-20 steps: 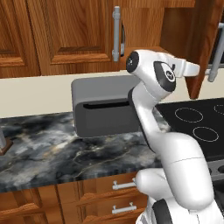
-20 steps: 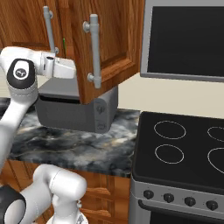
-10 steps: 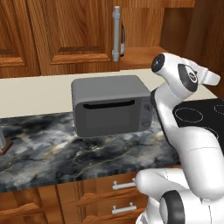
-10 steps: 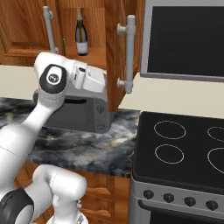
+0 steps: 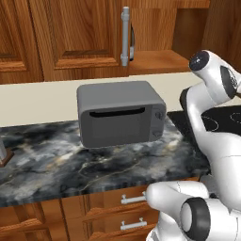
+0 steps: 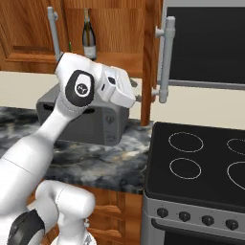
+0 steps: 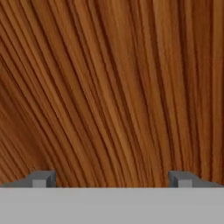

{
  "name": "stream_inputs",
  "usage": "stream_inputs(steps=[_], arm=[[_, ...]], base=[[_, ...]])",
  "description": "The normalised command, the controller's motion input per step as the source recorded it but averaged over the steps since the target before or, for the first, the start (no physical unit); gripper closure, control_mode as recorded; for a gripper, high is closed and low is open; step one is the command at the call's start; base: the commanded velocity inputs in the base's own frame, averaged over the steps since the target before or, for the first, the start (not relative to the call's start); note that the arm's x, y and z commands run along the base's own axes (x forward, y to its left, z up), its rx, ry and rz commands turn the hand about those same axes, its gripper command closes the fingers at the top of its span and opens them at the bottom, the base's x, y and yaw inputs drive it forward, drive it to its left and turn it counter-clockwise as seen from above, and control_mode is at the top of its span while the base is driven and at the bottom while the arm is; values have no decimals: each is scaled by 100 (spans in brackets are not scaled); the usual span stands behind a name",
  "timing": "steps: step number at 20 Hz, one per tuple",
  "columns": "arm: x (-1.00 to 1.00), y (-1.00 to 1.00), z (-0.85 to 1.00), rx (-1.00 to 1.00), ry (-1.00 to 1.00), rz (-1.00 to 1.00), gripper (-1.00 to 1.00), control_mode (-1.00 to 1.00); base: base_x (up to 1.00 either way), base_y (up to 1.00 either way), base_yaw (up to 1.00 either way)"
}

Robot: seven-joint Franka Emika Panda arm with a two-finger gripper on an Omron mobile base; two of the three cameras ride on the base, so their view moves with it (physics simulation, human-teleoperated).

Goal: Open the cabinet directly in front. Then move the wine and the mug to the dining counter with the jar on it.

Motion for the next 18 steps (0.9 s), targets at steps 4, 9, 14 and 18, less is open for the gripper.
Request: stream_inputs(steps=[4, 9, 14, 18], arm=[[-65, 26, -17, 0, 0, 3, -100, -100], [-82, 100, -18, -19, 0, 27, -100, -100], [-50, 100, 0, -23, 1, 64, -100, -100], [-36, 85, 9, -16, 0, 68, -100, -100]], base=[[0, 0, 0], [0, 0, 0], [0, 0, 0], [0, 0, 0]])
